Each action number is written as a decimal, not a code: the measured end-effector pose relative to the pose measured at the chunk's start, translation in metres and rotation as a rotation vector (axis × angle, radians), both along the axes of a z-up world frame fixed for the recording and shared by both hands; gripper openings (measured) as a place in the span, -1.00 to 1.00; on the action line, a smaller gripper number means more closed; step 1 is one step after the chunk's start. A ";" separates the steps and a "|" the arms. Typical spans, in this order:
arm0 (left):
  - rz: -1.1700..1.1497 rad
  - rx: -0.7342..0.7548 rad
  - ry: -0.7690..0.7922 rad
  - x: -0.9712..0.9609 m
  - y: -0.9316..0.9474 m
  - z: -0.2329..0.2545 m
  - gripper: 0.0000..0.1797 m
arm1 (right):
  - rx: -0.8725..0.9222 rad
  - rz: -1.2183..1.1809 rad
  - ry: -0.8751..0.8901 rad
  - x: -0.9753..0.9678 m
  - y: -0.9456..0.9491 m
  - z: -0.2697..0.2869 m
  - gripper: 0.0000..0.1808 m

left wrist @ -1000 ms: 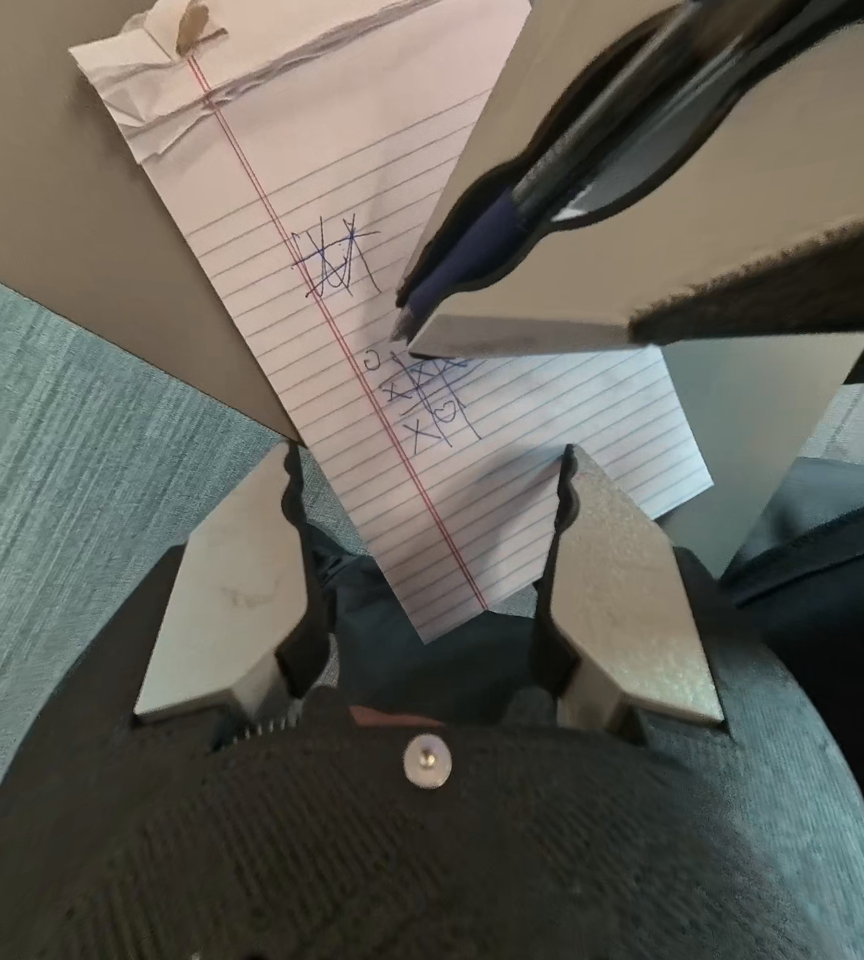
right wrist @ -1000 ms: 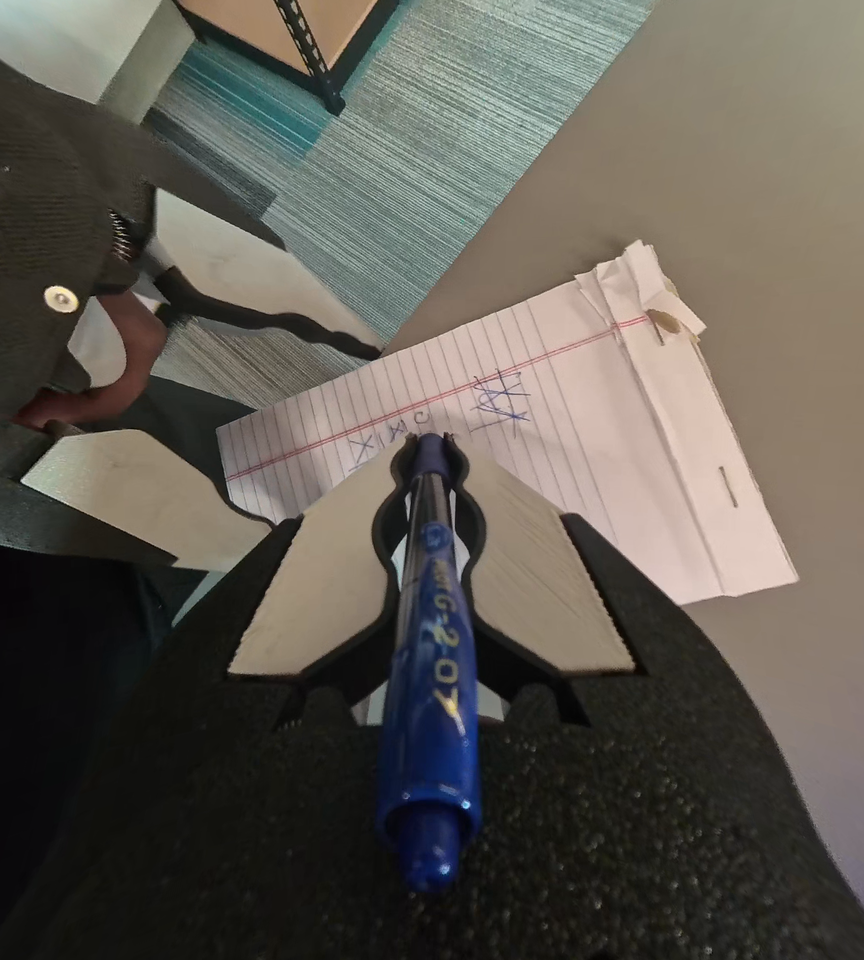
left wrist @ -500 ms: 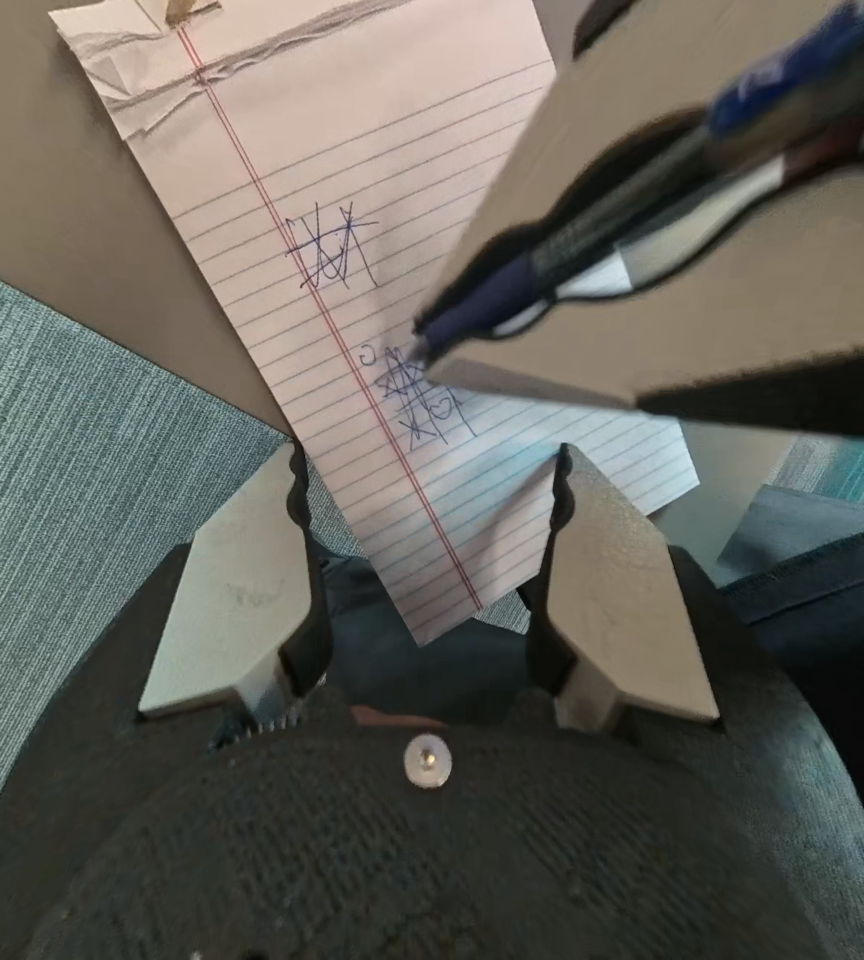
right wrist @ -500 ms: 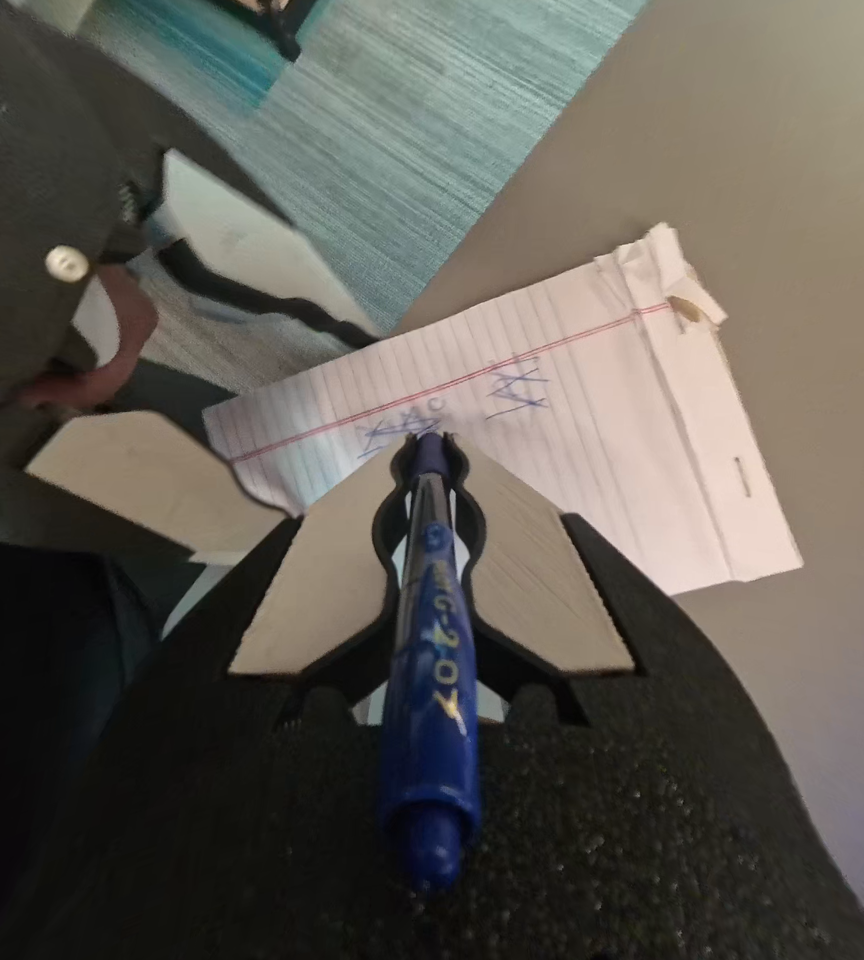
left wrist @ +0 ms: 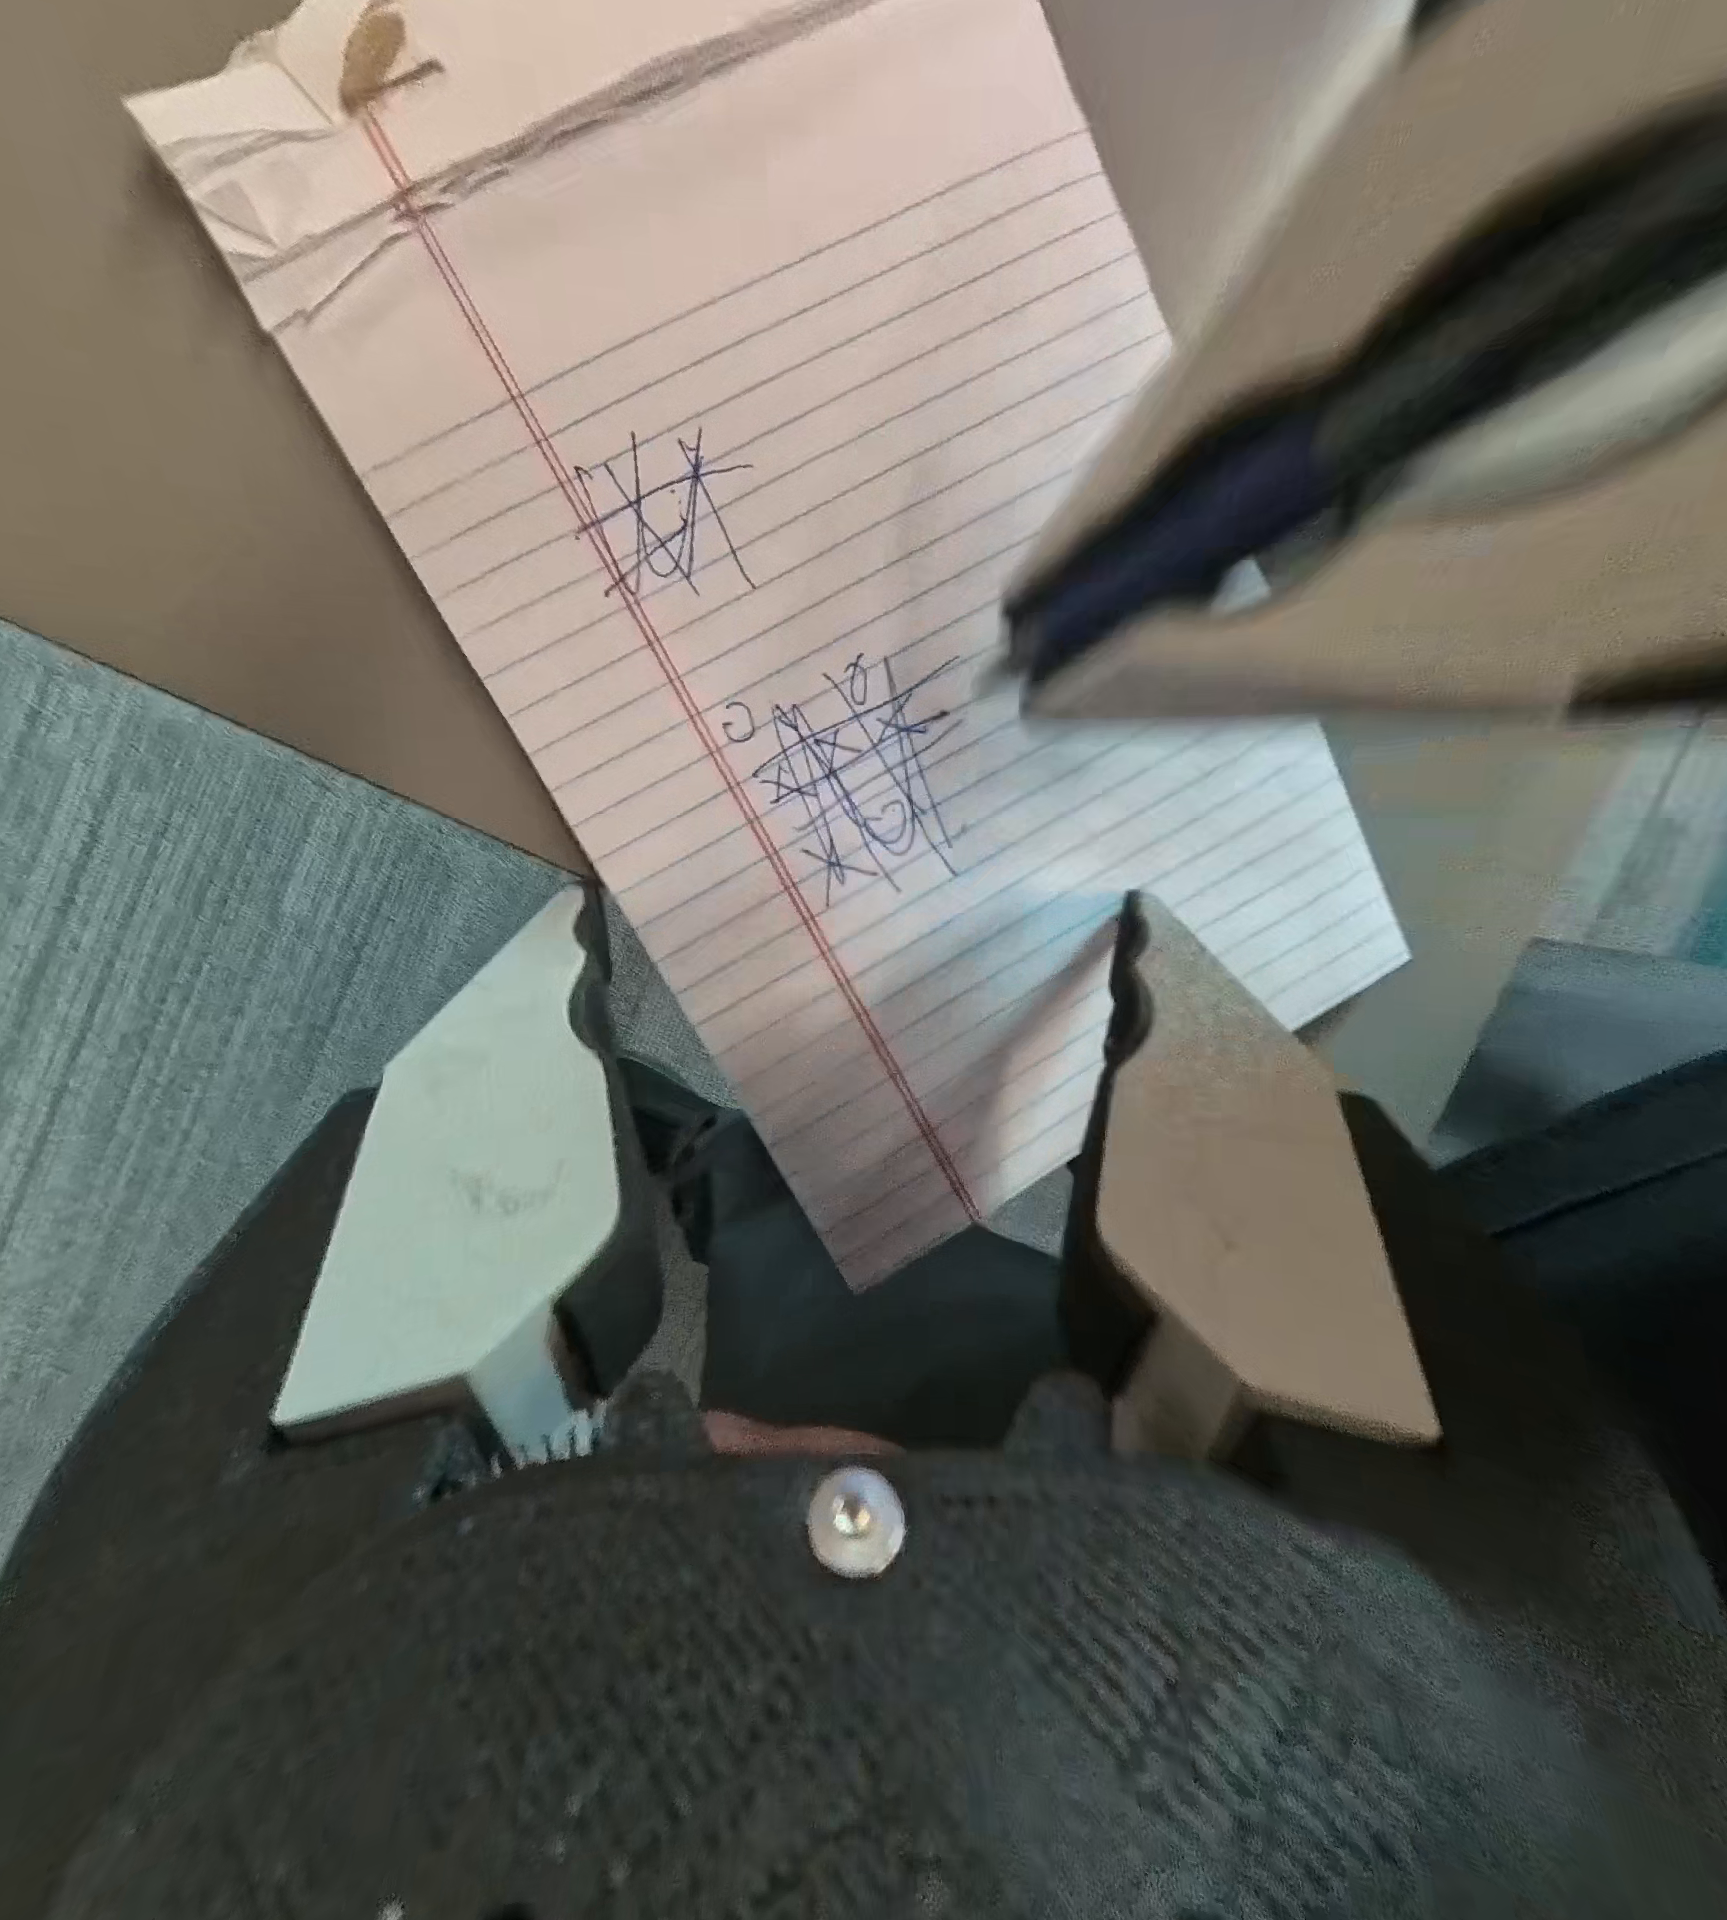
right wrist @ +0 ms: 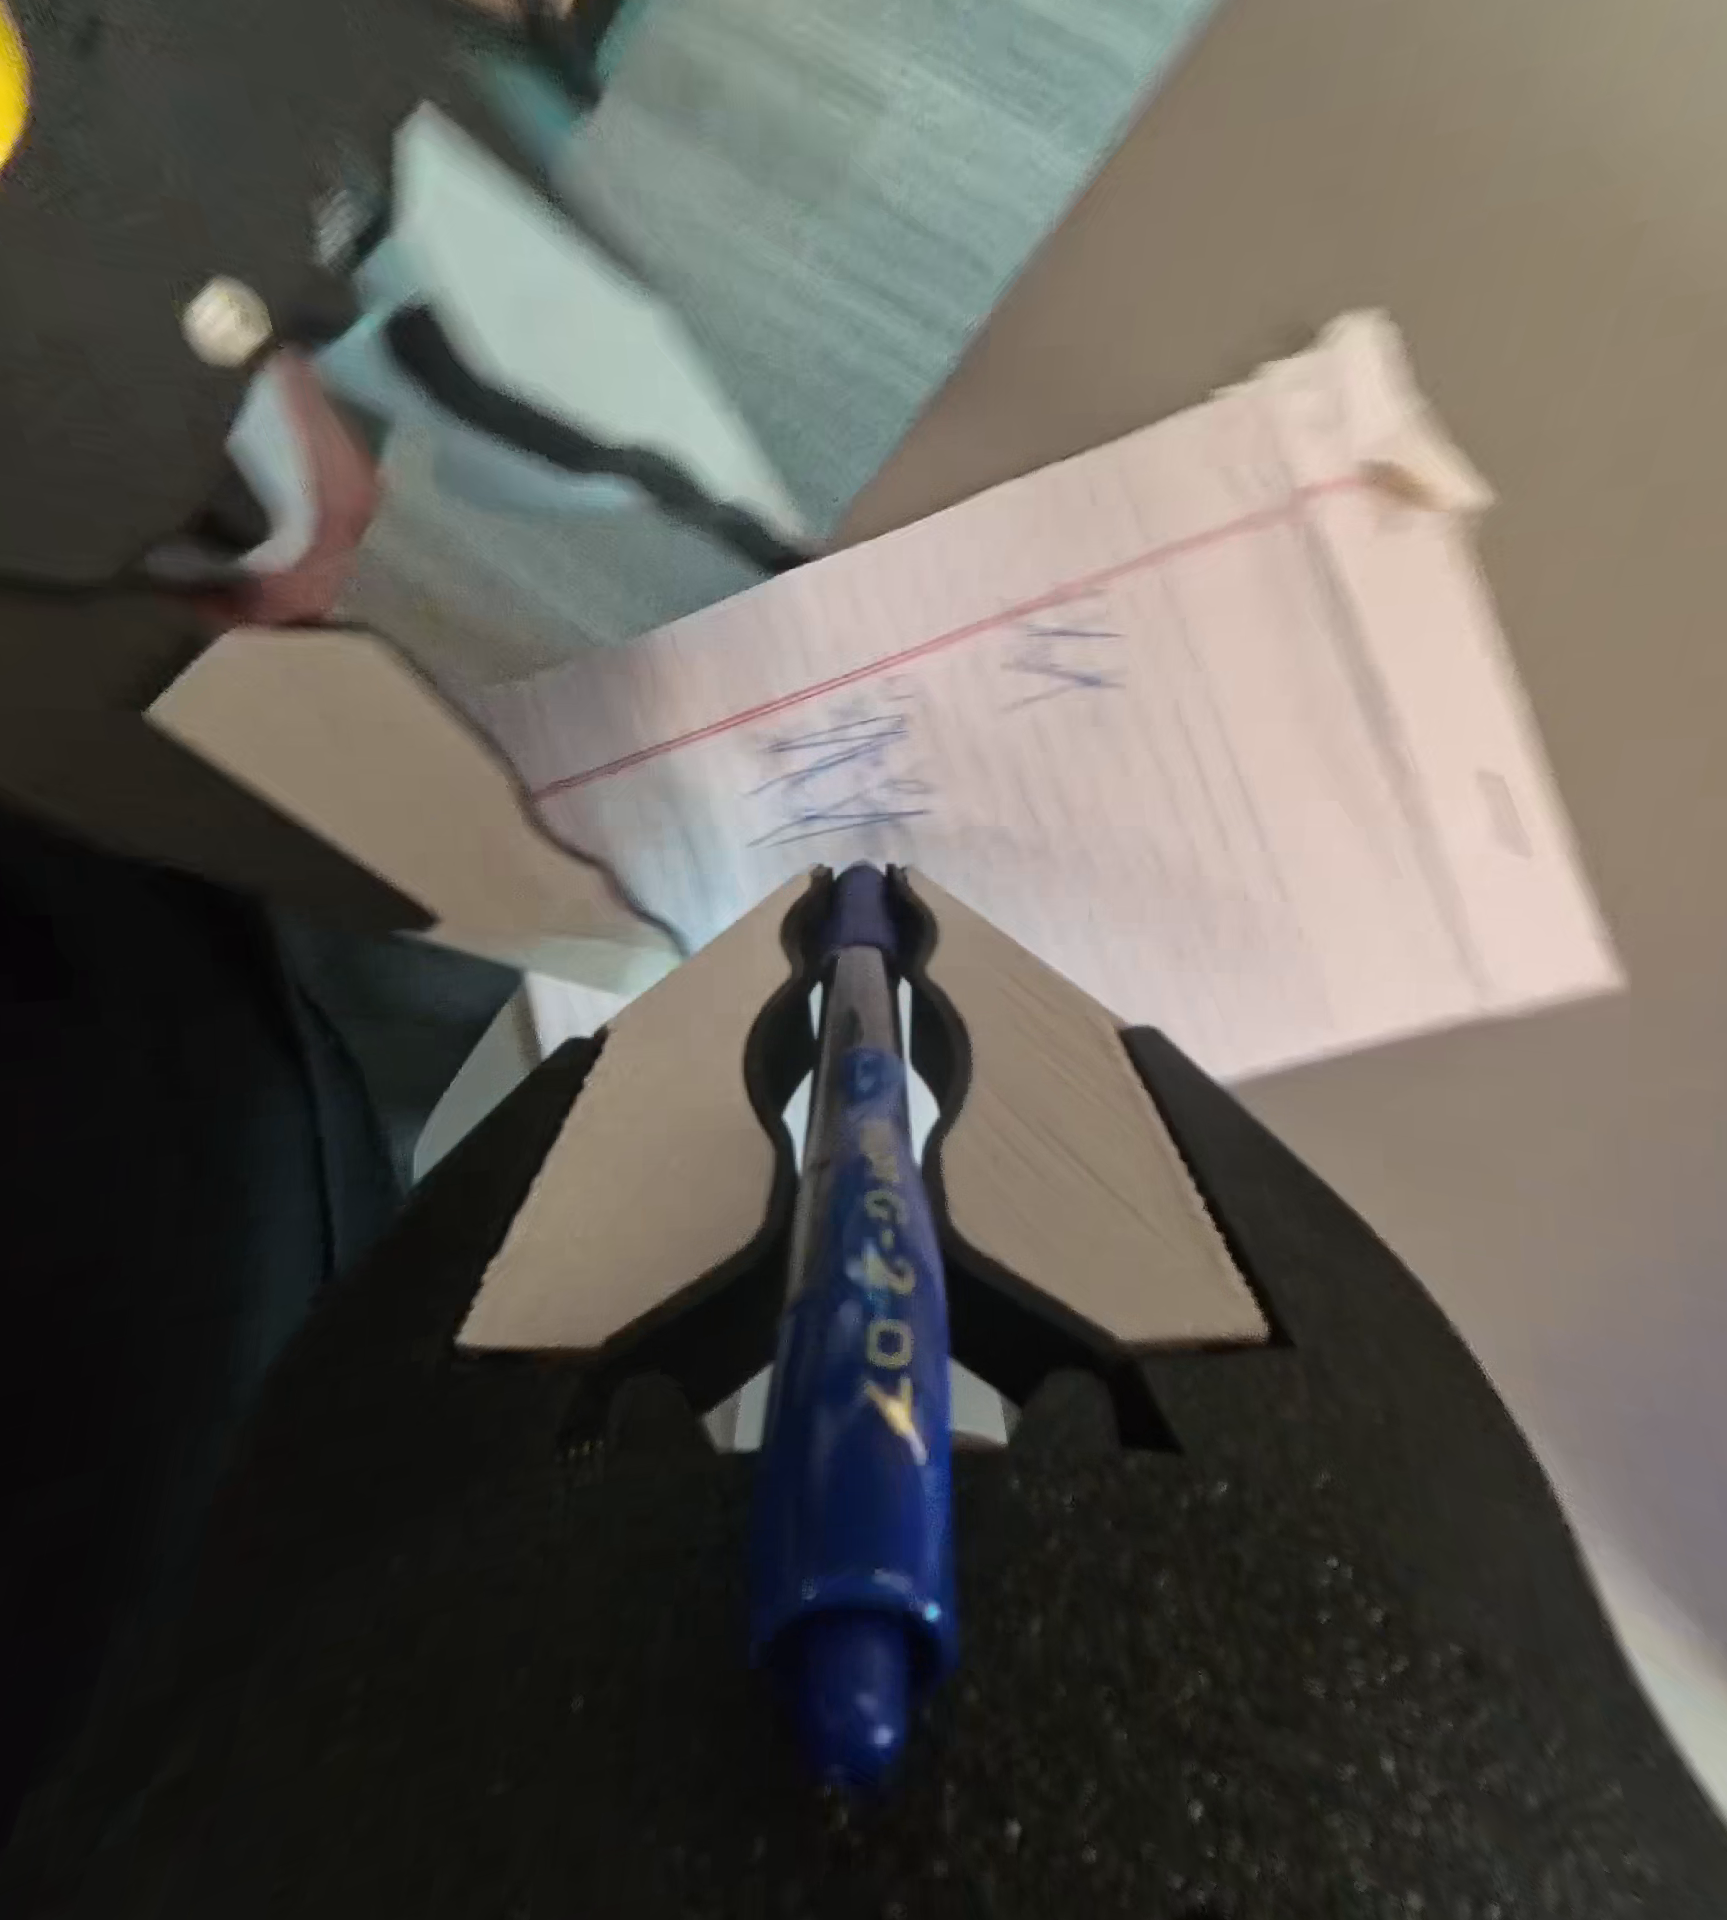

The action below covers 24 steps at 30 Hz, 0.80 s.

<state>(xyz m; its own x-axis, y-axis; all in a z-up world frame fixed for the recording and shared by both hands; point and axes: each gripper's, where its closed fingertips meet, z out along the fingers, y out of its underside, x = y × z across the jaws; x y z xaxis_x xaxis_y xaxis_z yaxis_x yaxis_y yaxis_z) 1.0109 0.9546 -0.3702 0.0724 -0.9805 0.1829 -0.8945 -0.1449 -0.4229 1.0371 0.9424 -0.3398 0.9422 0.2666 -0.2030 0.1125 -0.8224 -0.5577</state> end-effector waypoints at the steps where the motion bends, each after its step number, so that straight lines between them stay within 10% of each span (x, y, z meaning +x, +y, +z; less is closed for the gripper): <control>1: -0.020 0.023 -0.011 -0.001 0.003 0.002 0.02 | 0.024 -0.086 0.032 0.014 0.003 0.006 -0.90; 16: -0.764 0.402 -0.610 0.057 -0.002 0.143 -0.87 | 0.228 -0.315 0.811 0.002 0.020 0.133 -0.91; 24: -0.800 0.427 -0.732 0.060 -0.005 0.155 -0.92 | 0.192 -0.534 0.816 0.017 0.021 0.132 -0.91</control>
